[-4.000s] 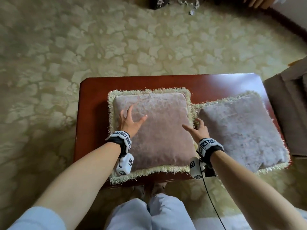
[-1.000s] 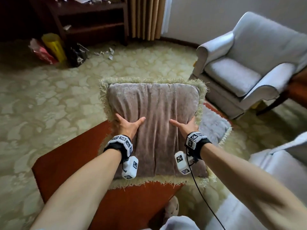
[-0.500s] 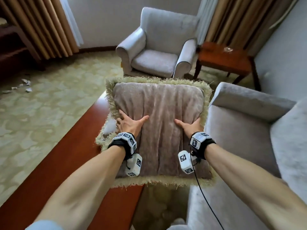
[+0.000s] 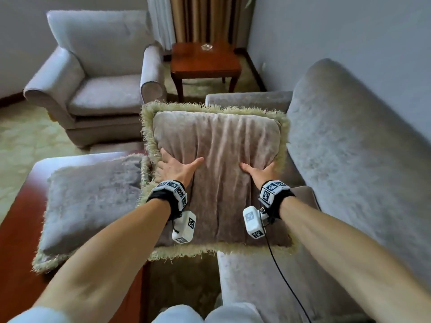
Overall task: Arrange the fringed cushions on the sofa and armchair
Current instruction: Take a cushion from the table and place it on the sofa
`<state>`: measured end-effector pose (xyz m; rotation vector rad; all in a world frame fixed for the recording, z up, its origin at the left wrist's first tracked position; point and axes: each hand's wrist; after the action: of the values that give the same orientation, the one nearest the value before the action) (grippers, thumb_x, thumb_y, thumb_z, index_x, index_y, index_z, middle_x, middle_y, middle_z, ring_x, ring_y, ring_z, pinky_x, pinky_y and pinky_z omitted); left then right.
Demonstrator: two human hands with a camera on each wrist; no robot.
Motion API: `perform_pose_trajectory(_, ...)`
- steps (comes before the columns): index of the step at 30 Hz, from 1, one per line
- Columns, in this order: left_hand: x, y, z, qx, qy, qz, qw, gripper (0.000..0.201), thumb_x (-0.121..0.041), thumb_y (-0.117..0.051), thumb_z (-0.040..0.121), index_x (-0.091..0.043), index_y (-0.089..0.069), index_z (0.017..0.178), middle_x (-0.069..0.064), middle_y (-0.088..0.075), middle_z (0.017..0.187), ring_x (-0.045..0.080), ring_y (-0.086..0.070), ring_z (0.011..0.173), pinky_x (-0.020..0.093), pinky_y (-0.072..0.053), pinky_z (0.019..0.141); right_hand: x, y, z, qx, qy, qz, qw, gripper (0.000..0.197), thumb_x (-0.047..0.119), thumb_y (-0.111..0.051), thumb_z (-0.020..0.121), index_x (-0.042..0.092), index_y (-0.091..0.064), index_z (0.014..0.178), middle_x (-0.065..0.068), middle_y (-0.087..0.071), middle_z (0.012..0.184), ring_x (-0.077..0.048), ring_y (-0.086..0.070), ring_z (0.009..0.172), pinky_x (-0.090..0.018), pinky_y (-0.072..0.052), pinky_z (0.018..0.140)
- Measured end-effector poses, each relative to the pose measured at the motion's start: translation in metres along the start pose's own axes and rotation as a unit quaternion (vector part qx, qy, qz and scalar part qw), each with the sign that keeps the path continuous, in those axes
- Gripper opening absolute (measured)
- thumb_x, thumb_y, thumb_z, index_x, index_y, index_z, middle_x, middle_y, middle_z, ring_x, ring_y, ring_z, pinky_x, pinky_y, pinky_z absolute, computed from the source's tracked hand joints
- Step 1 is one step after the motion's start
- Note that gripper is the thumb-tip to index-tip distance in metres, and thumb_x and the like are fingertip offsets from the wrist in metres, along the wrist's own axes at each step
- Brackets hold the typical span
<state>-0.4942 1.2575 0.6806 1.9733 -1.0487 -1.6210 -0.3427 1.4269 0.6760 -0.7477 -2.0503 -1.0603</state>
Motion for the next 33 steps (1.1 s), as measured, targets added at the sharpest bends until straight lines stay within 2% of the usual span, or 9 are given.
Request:
perform_pose_trajectory(3, -0.032, -0.035, -0.002, 0.02, -0.032, 0.022, 0.999, 0.133, -0.076, -0.07, 0.06, -0.017, 0.003, 0.155, 0.023, -0.028, 0.15, 0.037, -0.027, 0.14, 0.055, -0.024, 0.112, -0.01, 0.031, 0.017, -0.022, -0.033, 0.041, 0.998, 0.121, 0.049, -0.079, 0.073, 0.014, 0.003, 0.155, -0.011, -0.015, 0.161, -0.032, -0.019, 0.146, -0.047, -0.017, 0.116)
perform_pose_trajectory(7, -0.069, -0.08, 0.001, 0.064, -0.08, 0.052, 0.993, 0.135, -0.078, -0.069, 0.059, -0.016, 0.003, 0.155, 0.023, -0.031, 0.149, 0.038, -0.029, 0.139, 0.054, -0.024, 0.113, -0.023, 0.068, 0.034, -0.073, -0.074, 0.054, 0.993, 0.119, 0.051, -0.077, 0.075, 0.015, 0.002, 0.155, -0.013, -0.016, 0.16, -0.033, -0.022, 0.145, -0.047, -0.021, 0.114)
perform_pose_trajectory(10, -0.094, -0.114, 0.008, 0.1, -0.112, 0.064, 0.987, 0.137, -0.08, -0.068, 0.056, -0.016, 0.002, 0.155, 0.022, -0.031, 0.149, 0.037, -0.029, 0.139, 0.054, -0.025, 0.113, -0.034, 0.087, 0.051, -0.105, -0.111, 0.063, 0.986, 0.121, 0.054, -0.077, 0.073, 0.017, 0.005, 0.155, -0.014, -0.012, 0.161, -0.035, -0.019, 0.146, -0.049, -0.019, 0.115)
perform_pose_trajectory(15, -0.135, -0.167, 0.03, 0.171, -0.187, 0.086, 0.964, 0.139, -0.086, -0.064, 0.052, -0.018, 0.0, 0.156, 0.018, -0.034, 0.148, 0.036, -0.036, 0.135, 0.049, -0.035, 0.109, -0.05, 0.106, 0.08, -0.165, -0.165, 0.091, 0.968, 0.125, 0.062, -0.075, 0.069, 0.017, 0.004, 0.155, -0.014, -0.014, 0.161, -0.036, -0.021, 0.145, -0.052, -0.023, 0.115)
perform_pose_trajectory(18, -0.16, -0.196, 0.037, 0.223, -0.229, 0.135, 0.938, 0.136, -0.087, -0.061, 0.056, -0.02, 0.002, 0.156, 0.019, -0.033, 0.149, 0.039, -0.039, 0.134, 0.051, -0.036, 0.108, -0.058, 0.115, 0.089, -0.211, -0.207, 0.124, 0.947, 0.126, 0.063, -0.076, 0.068, 0.018, 0.002, 0.155, -0.015, -0.014, 0.16, -0.036, -0.022, 0.145, -0.053, -0.025, 0.115)
perform_pose_trajectory(23, -0.191, -0.245, 0.028, 0.306, -0.28, 0.139, 0.899, 0.135, -0.081, -0.068, 0.057, -0.02, 0.004, 0.155, 0.02, -0.024, 0.154, 0.038, -0.03, 0.14, 0.053, -0.029, 0.113, -0.079, 0.131, 0.089, -0.278, -0.27, 0.164, 0.907, 0.126, 0.067, -0.075, 0.065, 0.02, 0.0, 0.155, -0.015, -0.014, 0.16, -0.037, -0.02, 0.145, -0.055, -0.023, 0.115)
perform_pose_trajectory(27, -0.199, -0.277, -0.004, 0.359, -0.324, 0.151, 0.862, 0.13, -0.077, -0.069, 0.061, -0.02, 0.001, 0.155, 0.018, -0.025, 0.154, 0.037, -0.029, 0.14, 0.052, -0.03, 0.112, -0.109, 0.147, 0.068, -0.338, -0.305, 0.205, 0.866, 0.129, 0.067, -0.077, 0.063, 0.019, -0.001, 0.155, -0.014, -0.017, 0.159, -0.036, -0.02, 0.145, -0.055, -0.024, 0.114)
perform_pose_trajectory(29, -0.202, -0.292, -0.023, 0.382, -0.342, 0.153, 0.845, 0.13, -0.078, -0.069, 0.061, -0.021, 0.0, 0.155, 0.018, -0.026, 0.153, 0.036, -0.029, 0.139, 0.052, -0.031, 0.111, -0.126, 0.158, 0.059, -0.369, -0.311, 0.233, 0.844, 0.131, 0.066, -0.079, 0.059, 0.019, -0.002, 0.155, -0.014, -0.023, 0.158, -0.036, -0.025, 0.143, -0.055, -0.027, 0.113)
perform_pose_trajectory(33, -0.205, -0.326, -0.065, 0.412, -0.374, 0.179, 0.811, 0.129, -0.078, -0.068, 0.063, -0.019, 0.001, 0.155, 0.018, -0.027, 0.151, 0.036, -0.028, 0.139, 0.052, -0.03, 0.108, -0.161, 0.182, 0.046, -0.413, -0.327, 0.262, 0.808, 0.127, 0.058, -0.082, 0.063, 0.018, -0.003, 0.155, -0.013, -0.03, 0.155, -0.035, -0.034, 0.14, -0.053, -0.031, 0.112)
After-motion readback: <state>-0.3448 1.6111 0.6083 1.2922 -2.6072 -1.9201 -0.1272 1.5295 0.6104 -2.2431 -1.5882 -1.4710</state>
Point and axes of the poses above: each hand's wrist, its own z-axis towards the middle knuckle, its own y-axis out of the back of the hand, x = y × z
